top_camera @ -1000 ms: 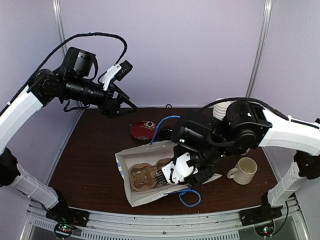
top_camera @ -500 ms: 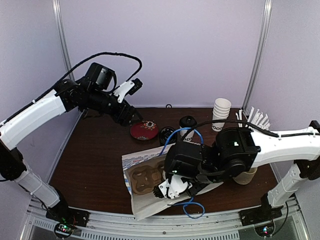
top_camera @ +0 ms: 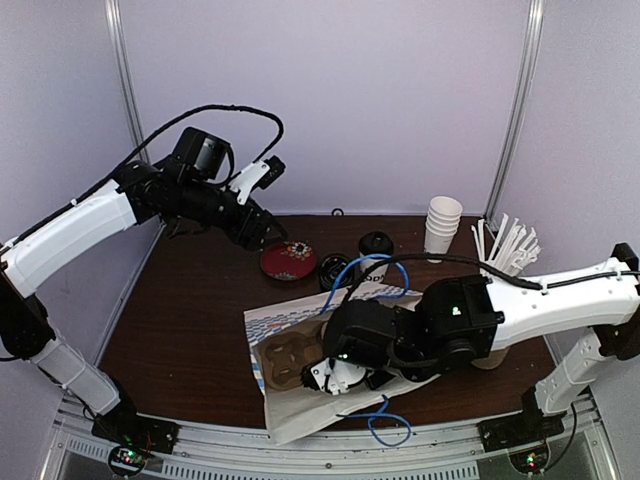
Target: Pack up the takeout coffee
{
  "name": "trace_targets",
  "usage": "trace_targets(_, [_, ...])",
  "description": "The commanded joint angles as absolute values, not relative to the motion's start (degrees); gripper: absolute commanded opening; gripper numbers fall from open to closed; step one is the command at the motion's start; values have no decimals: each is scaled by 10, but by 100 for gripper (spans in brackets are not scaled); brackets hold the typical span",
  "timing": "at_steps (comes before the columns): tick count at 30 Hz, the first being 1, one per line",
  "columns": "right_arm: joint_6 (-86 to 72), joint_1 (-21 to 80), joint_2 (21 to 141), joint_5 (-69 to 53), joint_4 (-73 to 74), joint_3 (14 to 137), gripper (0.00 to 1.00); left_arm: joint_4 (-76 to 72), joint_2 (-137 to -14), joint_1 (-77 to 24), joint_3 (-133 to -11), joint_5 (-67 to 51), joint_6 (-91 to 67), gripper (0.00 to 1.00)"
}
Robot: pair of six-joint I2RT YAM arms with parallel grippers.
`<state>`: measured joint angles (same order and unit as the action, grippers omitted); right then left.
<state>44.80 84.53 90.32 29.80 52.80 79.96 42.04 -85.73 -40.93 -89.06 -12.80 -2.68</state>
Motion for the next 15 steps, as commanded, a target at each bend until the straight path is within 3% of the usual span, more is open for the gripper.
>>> trace_targets(1, [444,843,903,315,494,787,64,386,-851,-406,-875,-142,-29,75])
trace_targets(15, [427,819,915,269,492,784,63,383,-838,-406,-860,-145,-25,75])
